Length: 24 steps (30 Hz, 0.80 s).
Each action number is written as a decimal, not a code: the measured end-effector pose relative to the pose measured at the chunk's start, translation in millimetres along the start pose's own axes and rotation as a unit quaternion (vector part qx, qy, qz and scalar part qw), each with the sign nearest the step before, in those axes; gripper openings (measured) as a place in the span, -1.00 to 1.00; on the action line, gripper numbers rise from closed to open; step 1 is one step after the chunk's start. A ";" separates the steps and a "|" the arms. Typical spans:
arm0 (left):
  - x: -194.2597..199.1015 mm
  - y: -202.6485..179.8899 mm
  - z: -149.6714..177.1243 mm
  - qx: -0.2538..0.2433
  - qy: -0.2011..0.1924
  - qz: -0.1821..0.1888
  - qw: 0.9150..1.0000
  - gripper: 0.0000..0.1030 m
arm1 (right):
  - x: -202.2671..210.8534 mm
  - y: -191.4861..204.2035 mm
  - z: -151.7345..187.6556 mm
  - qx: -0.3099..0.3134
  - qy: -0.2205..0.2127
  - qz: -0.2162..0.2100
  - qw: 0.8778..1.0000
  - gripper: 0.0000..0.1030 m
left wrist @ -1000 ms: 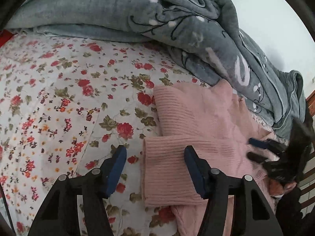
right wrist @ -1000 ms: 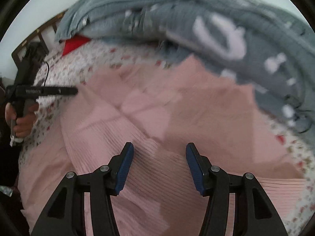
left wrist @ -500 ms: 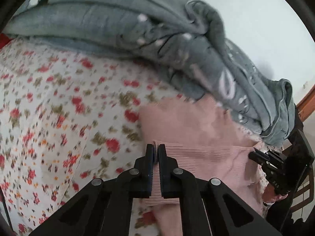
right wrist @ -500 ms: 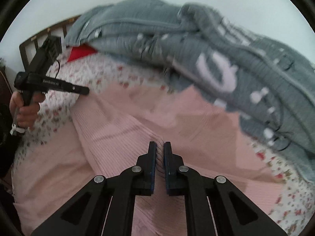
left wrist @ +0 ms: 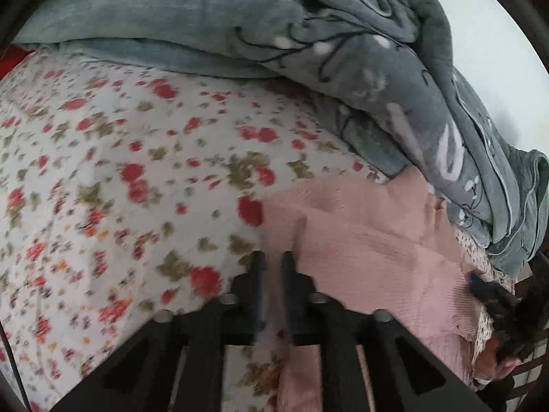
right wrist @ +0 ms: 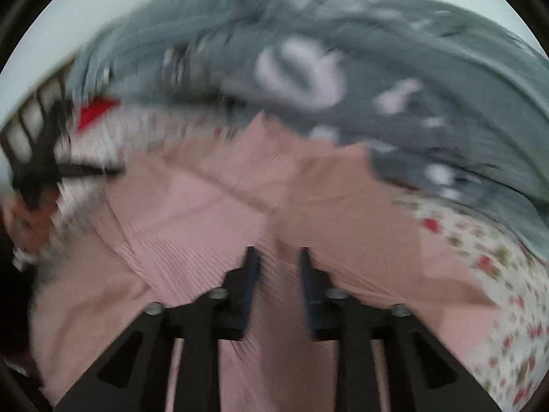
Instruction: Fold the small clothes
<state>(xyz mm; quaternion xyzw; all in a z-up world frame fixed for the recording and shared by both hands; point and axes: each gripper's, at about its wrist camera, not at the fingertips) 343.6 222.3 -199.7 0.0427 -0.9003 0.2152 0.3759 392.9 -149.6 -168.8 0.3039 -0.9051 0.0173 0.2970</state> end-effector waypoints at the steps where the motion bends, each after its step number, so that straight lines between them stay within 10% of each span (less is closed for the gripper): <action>1: 6.0 1.1 0.1 -0.005 -0.003 -0.011 1.000 -0.07 | 16.3 -8.8 -1.4 -0.008 -0.022 0.018 1.000 0.09; 3: 23.8 2.1 1.9 -0.012 -0.034 -0.021 0.999 0.29 | 42.6 -25.8 1.1 -0.012 -0.047 0.061 0.997 0.18; 12: 67.6 -4.5 24.9 -0.012 -0.032 -0.007 0.999 0.30 | 30.5 -76.4 47.0 -0.090 0.018 0.130 0.987 0.23; 13: 71.6 -6.1 29.2 -0.012 -0.031 -0.006 0.999 0.30 | 30.0 -74.6 46.4 -0.091 0.012 0.131 0.987 0.06; 14: 75.4 -7.9 32.6 -0.014 -0.028 -0.008 0.999 0.30 | 30.6 -70.9 43.4 -0.080 0.005 0.126 0.989 -0.95; 18: 98.5 -7.9 45.4 -0.023 -0.032 -0.021 0.999 0.30 | 60.0 -81.2 27.5 -0.068 -0.064 0.141 0.986 -0.91; 22: 112.1 -9.3 52.4 -0.026 -0.032 -0.019 0.999 0.30 | 46.8 -99.1 36.3 -0.114 -0.024 0.139 0.983 -0.88; 24: 117.3 -10.7 55.7 -0.030 -0.030 -0.019 0.999 0.30 | 46.7 -85.4 31.8 -0.083 -0.017 0.150 0.985 -0.56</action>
Point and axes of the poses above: each gripper's, at about its wrist camera, not at the fingertips, and x roughly against the way its jaws point, y to its left, z to its underside, and after that the axes turned 15 degrees about -y, right-handed
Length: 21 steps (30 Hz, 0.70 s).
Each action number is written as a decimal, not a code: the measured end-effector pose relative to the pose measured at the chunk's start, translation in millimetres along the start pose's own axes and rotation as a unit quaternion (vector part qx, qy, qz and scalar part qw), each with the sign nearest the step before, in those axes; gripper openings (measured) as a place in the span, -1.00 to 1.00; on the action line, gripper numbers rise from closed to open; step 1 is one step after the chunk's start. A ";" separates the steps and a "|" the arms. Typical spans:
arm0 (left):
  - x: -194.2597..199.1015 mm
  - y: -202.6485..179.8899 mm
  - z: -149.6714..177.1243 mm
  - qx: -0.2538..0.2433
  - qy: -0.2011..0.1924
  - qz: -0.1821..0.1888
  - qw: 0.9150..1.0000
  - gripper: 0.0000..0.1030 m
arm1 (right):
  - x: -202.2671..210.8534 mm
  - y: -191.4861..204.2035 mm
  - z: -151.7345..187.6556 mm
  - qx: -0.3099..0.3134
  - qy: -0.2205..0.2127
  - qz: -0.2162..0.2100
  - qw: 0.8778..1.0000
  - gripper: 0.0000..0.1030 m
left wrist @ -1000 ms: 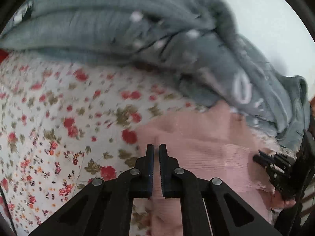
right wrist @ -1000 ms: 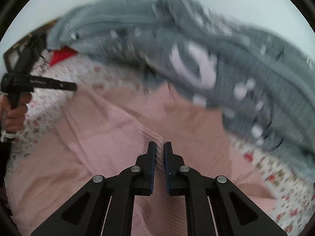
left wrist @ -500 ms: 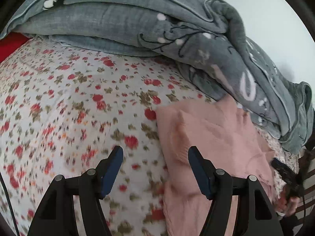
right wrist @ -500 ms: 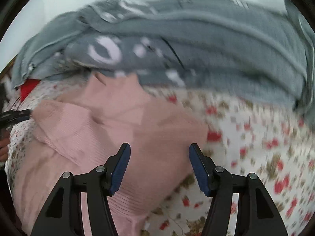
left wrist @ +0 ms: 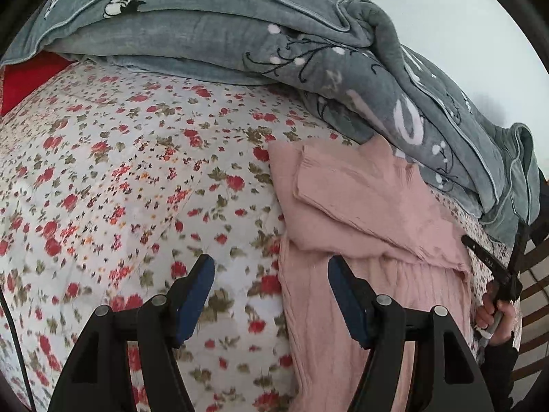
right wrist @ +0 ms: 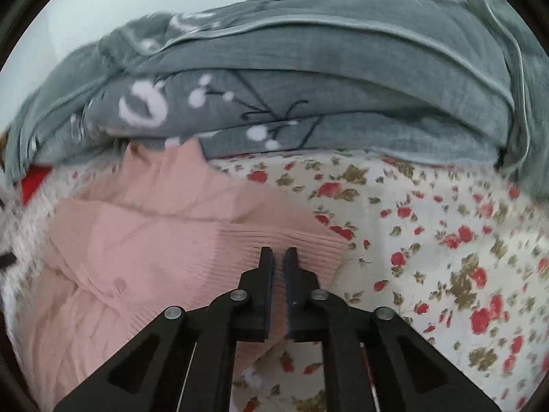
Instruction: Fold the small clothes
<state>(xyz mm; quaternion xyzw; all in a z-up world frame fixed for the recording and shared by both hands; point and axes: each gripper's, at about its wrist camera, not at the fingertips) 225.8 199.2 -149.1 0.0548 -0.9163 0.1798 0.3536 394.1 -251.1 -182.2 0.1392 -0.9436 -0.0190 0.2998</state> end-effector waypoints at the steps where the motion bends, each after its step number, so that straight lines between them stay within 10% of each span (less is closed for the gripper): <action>1: 3.5 -0.7 1.8 -0.003 0.001 0.001 1.000 0.30 | 1.1 5.2 -2.6 0.009 -0.001 -0.003 1.000 -0.29; 3: 10.2 -0.6 4.4 -0.006 -0.002 -0.001 1.000 0.30 | 9.0 9.8 -4.7 0.007 -0.009 0.002 1.000 0.22; 6: 18.4 1.3 9.2 -0.008 -0.006 -0.010 1.000 0.30 | 24.9 15.2 -7.8 -0.008 -0.039 -0.003 0.999 0.28; 12: 36.1 0.7 28.0 -0.018 0.002 0.003 1.000 0.30 | 5.2 24.4 19.3 0.019 0.051 0.034 0.998 0.27; 21: 68.3 7.8 69.2 -0.022 -0.010 0.012 1.000 0.30 | 134.6 37.8 38.4 -0.017 0.000 0.036 0.999 0.27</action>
Point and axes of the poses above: each gripper's, at about its wrist camera, not at the fingertips, and x roughly against the way its jaws point, y to its left, z to its underside, and after that the axes turned 15 degrees about -y, right-handed
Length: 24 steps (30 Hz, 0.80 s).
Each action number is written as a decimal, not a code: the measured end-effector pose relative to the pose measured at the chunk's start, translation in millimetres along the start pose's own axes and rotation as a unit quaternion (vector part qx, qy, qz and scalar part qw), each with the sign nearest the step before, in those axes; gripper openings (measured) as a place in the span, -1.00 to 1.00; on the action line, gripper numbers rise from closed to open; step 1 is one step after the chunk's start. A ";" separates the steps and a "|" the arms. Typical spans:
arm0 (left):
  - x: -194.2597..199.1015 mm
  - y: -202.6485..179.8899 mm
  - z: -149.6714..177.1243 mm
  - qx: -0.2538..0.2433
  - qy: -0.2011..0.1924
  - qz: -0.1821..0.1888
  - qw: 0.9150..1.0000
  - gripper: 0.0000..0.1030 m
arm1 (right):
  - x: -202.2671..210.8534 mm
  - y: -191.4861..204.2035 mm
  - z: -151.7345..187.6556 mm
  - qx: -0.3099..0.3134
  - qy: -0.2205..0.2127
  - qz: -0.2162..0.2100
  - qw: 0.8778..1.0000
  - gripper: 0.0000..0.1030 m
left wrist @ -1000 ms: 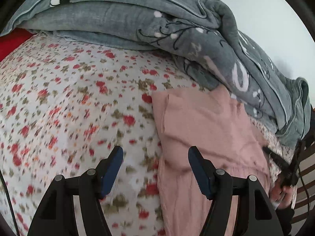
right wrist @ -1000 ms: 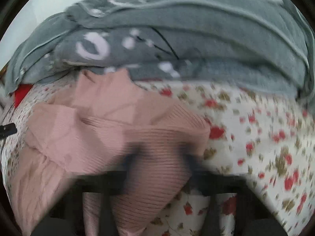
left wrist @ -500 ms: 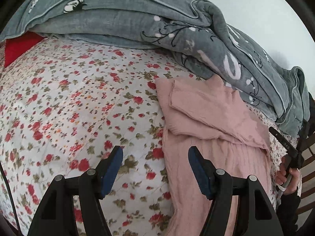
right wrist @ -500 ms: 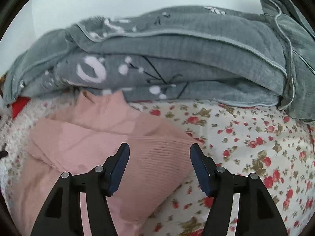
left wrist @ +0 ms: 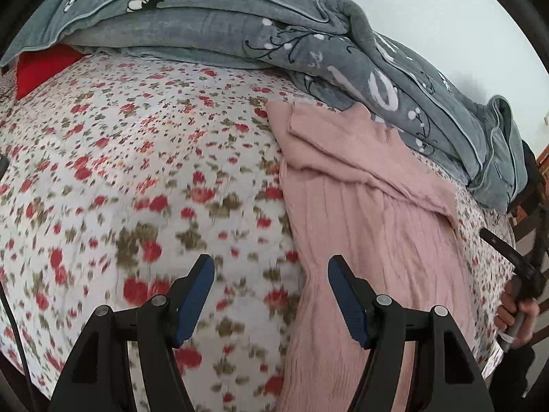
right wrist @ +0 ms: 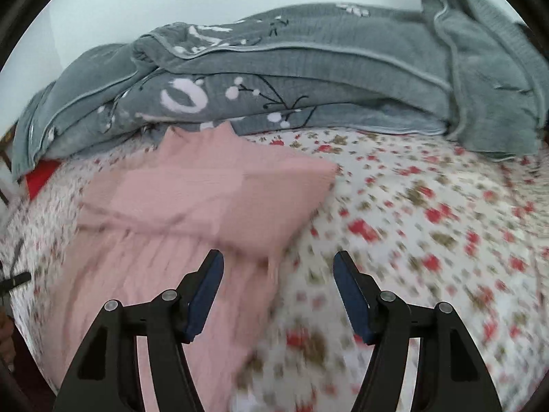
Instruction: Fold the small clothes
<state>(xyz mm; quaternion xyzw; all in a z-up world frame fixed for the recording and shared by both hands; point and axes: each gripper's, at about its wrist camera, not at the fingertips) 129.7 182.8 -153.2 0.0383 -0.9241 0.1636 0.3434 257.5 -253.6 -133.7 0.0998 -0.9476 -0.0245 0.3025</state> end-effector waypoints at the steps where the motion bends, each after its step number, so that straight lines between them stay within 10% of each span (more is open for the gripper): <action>1: 3.3 -1.3 4.0 -0.005 -0.002 0.000 1.000 0.30 | 10.9 2.5 4.2 0.009 0.004 0.001 1.000 0.27; 24: 45.9 -8.8 122.4 -0.005 0.053 0.083 0.995 0.15 | 130.5 57.1 183.7 -0.053 0.051 -0.056 0.996 0.00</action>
Point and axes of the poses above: each gripper's, at about its wrist camera, not at the fingertips, and x roughly against the way its jaws point, y to its left, z to its underside, and after that the axes turned 15 degrees about -y, right-handed
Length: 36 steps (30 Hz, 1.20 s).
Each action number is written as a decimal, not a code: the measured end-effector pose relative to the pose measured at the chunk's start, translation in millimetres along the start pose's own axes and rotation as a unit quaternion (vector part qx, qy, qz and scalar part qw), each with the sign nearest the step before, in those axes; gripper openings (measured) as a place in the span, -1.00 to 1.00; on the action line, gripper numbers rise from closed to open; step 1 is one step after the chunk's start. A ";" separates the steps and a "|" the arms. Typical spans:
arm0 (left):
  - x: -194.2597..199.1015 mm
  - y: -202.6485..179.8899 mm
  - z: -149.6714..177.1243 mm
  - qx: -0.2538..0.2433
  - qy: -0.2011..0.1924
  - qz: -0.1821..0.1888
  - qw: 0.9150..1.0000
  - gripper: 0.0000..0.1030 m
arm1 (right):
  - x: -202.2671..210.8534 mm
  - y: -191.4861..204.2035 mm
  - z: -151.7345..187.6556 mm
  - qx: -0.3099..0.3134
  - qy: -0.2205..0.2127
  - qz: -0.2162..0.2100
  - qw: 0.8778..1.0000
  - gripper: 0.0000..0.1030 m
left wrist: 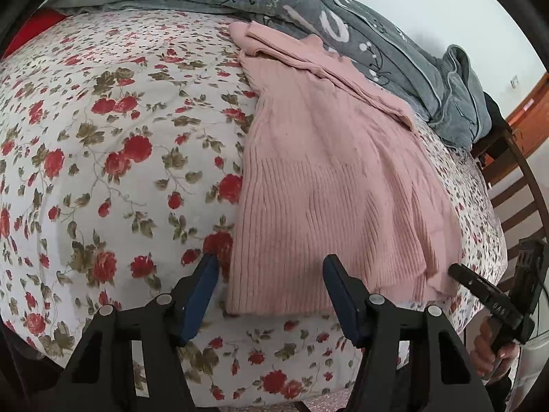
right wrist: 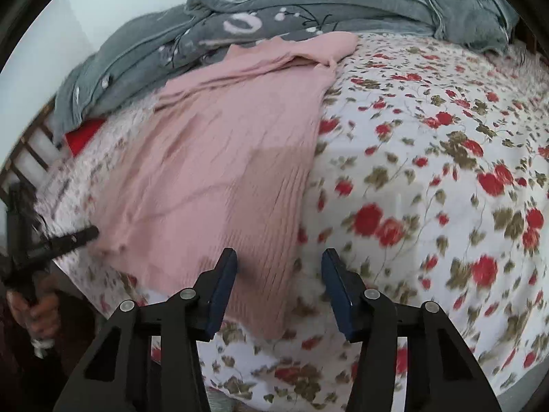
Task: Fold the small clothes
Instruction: 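Grasp the hem with both tools and fold it up toward the collar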
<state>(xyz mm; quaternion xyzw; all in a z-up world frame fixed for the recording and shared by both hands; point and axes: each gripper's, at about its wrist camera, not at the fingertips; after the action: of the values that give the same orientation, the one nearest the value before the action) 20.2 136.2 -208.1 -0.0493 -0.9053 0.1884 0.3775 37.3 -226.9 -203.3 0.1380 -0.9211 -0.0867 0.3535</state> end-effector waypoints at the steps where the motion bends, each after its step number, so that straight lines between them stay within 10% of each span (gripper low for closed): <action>1: -1.1 1.5 -0.2 0.002 0.000 0.002 1.000 0.12 | -0.1 3.2 2.5 0.006 -0.002 0.003 1.000 -0.01; 6: -6.9 5.0 -6.0 0.017 0.002 0.009 1.000 -0.20 | -5.0 2.8 8.3 -0.040 -0.012 -0.006 0.999 -0.71; 10: -8.5 13.6 -7.5 0.043 0.004 0.015 0.999 -0.56 | -11.7 -0.6 7.2 -0.074 -0.013 -0.015 0.997 -0.72; 16: -8.6 17.3 -7.2 0.052 0.012 0.020 0.998 -0.56 | -19.5 -0.2 -0.4 -0.094 -0.001 -0.035 0.995 -0.62; 18: -6.5 12.9 -7.3 0.044 0.014 0.020 0.999 -0.87 | -18.5 1.7 0.1 -0.090 -0.005 -0.039 0.995 -0.89; 36: 95.0 7.3 4.4 0.070 -0.040 0.019 0.997 -0.88 | 72.3 5.3 -3.1 -0.064 -0.057 -0.093 0.992 -0.91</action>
<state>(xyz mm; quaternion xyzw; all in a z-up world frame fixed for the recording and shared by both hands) -50.7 163.6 -150.5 -0.0324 -0.9032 0.2605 0.3394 -13.1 -244.9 -154.3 0.1950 -0.9157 -0.1853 0.2987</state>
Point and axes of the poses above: each gripper's, at about its wrist camera, not at the fingertips, and x roughly against the way its jaws point, y to its left, z to its underside, and after that the axes turned 15 degrees about -y, right-handed
